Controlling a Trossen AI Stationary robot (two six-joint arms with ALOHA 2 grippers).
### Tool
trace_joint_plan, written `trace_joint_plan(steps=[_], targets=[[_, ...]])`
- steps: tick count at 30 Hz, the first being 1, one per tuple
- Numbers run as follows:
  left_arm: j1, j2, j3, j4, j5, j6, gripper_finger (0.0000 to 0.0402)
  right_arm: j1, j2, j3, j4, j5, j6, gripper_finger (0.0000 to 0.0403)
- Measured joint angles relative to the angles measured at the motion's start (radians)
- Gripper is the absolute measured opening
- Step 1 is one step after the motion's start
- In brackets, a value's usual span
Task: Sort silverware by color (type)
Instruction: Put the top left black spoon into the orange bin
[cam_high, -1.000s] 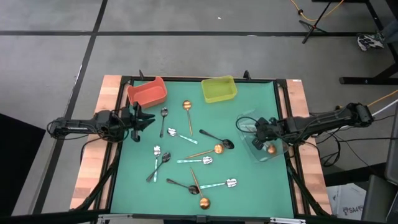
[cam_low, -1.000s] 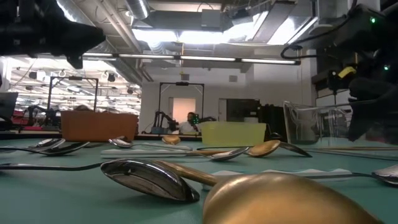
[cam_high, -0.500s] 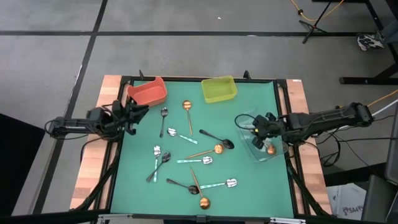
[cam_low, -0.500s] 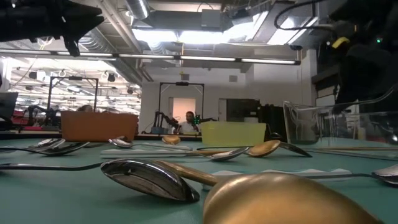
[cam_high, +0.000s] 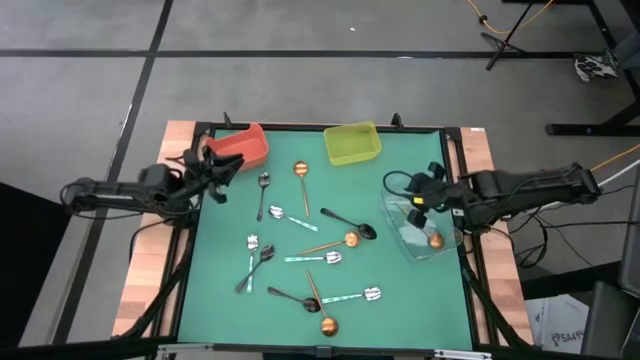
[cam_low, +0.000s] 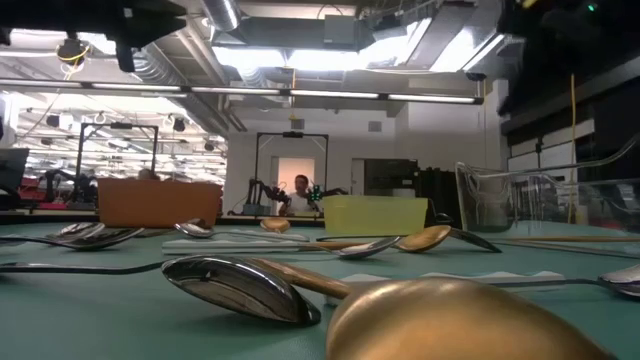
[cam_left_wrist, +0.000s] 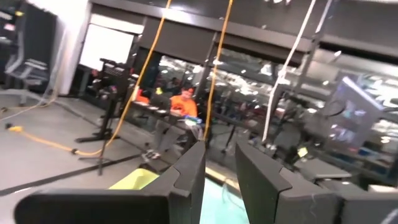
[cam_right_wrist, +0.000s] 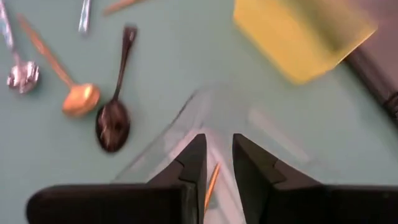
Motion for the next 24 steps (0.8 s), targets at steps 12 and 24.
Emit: trace_joint_plan(steps=[12, 24], targets=[[0.0, 0.223, 0.125, -0.062, -0.07, -0.003, 0.0082, 0.0, 0.0, 0.058, 0.293, 0.051, -0.313, 0.0067], [0.0, 0.406, 0.174, -0.296, -0.163, -0.214, 0.0082, 0.0, 0.0, 0.058, 0.347, 0.05, -0.362, 0.0067]])
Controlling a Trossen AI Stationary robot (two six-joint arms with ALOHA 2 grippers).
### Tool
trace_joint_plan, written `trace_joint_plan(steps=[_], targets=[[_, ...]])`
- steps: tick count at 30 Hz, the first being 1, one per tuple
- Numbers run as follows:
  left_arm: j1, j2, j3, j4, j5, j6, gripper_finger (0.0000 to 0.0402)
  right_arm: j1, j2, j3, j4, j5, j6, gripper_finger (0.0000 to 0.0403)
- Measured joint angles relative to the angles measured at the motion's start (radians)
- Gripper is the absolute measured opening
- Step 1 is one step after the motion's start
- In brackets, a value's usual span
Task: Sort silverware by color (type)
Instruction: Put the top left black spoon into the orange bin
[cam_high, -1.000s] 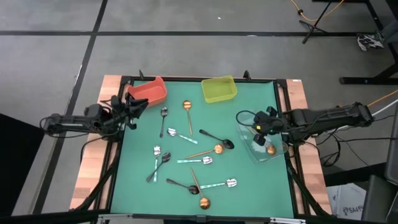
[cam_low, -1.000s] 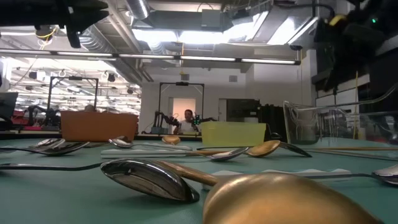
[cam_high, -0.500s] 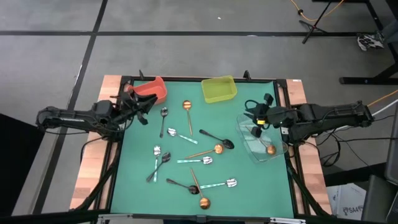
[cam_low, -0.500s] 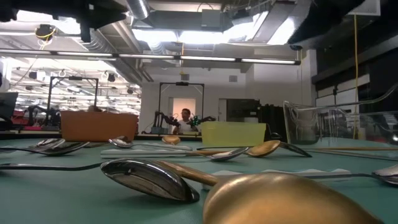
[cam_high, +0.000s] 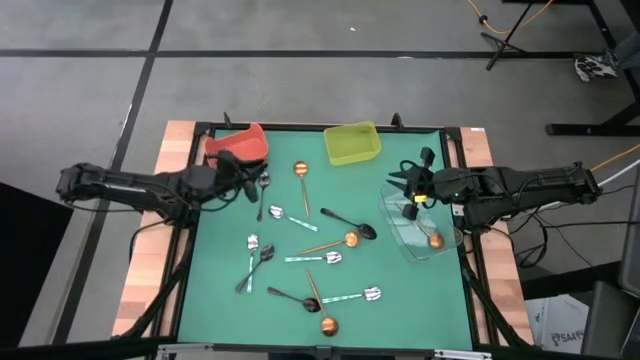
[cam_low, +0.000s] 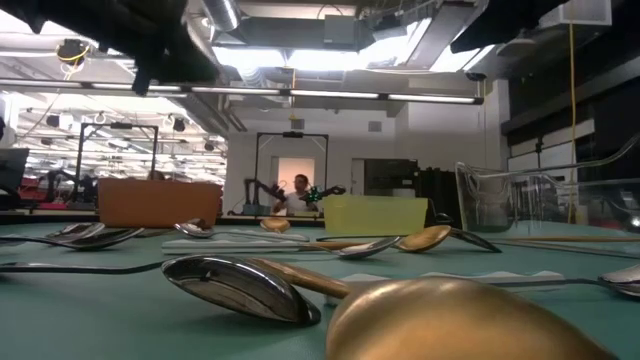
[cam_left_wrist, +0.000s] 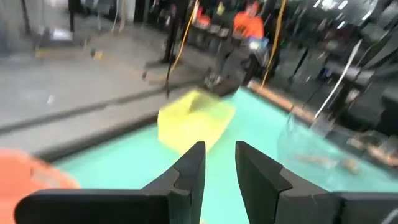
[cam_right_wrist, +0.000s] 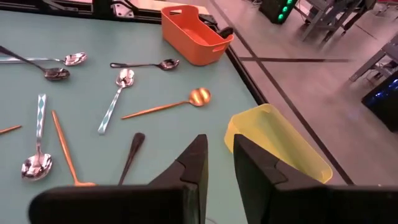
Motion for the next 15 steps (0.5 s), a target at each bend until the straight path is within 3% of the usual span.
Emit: trace_joint_plan(steps=[8, 15], targets=[[0.0, 0.12, 0.0, -0.261, 0.0, -0.306, 0.0082, 0.0, 0.0, 0.0, 0.0, -0.039, -0.001, 0.0067], [0.001, 0.249, 0.0, -0.292, 0.0, -0.336, 0.0082, 0.0, 0.0, 0.0, -0.001, -0.087, -0.001, 0.0067]])
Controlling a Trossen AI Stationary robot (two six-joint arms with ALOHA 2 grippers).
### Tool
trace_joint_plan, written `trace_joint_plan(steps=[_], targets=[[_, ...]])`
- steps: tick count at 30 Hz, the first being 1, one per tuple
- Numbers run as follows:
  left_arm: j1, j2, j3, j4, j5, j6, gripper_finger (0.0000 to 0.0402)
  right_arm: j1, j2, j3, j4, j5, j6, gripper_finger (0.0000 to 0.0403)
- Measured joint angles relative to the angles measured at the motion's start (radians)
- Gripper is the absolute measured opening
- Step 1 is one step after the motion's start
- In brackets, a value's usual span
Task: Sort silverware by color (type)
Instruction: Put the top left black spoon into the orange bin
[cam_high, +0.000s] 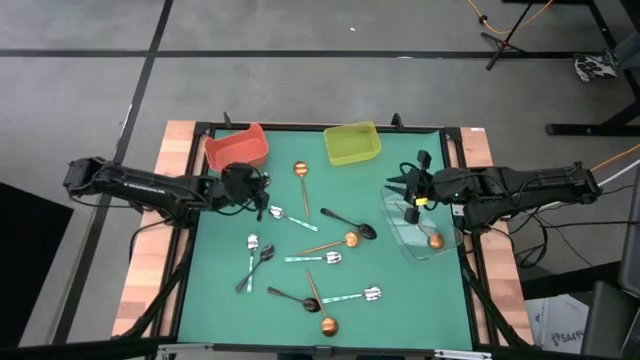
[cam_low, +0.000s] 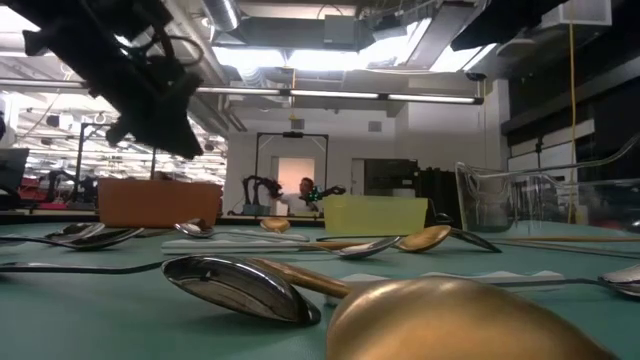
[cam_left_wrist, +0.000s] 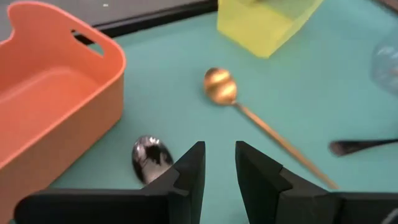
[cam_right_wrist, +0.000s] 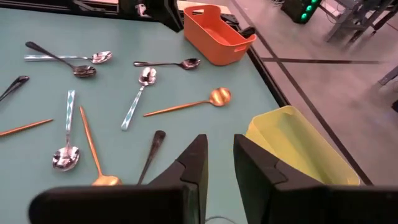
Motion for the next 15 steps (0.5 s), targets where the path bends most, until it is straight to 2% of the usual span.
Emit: trace_joint_plan(steps=[15], targets=[[0.001, 0.258, 0.0, 0.001, 0.031, -0.119, 0.0082, 0.0, 0.0, 0.0, -0.003, 0.0, 0.0, 0.0067]])
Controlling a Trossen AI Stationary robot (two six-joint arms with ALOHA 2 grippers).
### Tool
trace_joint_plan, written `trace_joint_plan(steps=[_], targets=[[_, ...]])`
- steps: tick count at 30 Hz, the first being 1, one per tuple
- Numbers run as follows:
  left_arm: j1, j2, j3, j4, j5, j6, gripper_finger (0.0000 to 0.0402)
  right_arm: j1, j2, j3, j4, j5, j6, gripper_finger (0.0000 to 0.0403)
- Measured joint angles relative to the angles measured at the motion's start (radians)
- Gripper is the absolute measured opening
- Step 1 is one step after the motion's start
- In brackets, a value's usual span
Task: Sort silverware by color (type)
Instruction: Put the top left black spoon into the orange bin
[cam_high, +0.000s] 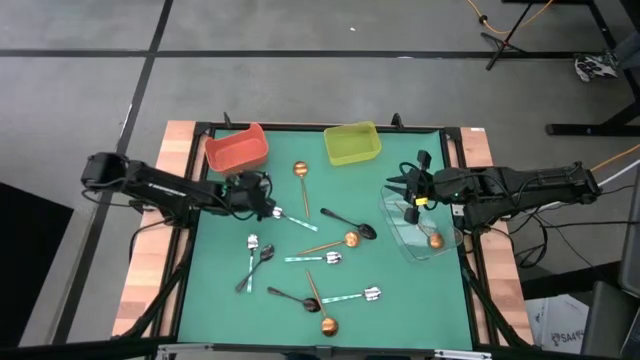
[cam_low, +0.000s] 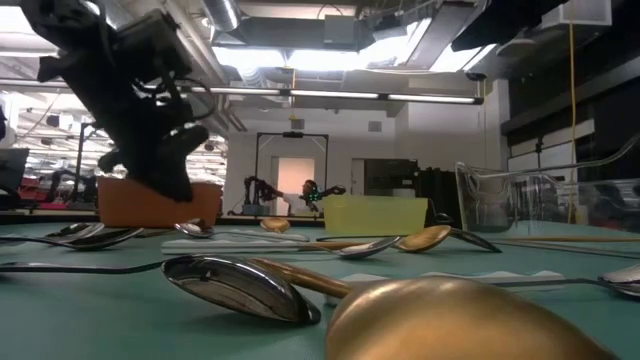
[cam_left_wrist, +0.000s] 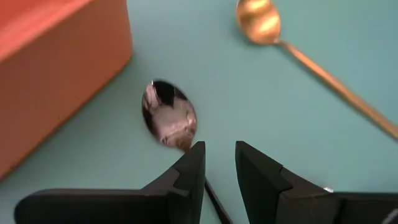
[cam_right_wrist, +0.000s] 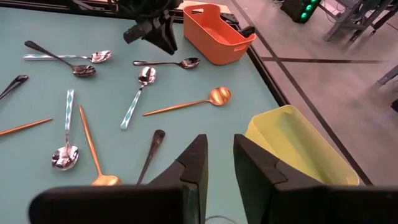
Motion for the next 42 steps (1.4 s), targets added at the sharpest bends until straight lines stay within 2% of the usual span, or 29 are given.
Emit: trace_joint_plan(steps=[11, 17, 34, 42], targets=[[0.0, 0.11, 0.0, 0.033, 0.059, -0.015, 0.0082, 0.0, 0.0, 0.0, -0.001, 0.0, 0.0, 0.0067], [0.0, 0.145, 0.0, 0.029, 0.056, -0.065, 0.0082, 0.0, 0.0, 0.0, -0.001, 0.0, 0.003, 0.0067], [-0.001, 0.202, 0.002, 0.034, 0.051, -0.067, 0.0081, 0.0, 0.0, 0.0, -0.002, 0.0, 0.005, 0.0067], [0.0, 0.202, 0.002, 0.035, 0.054, -0.064, 0.0034, 0.0, 0.0, 0.0, -0.002, 0.0, 0.005, 0.0067]])
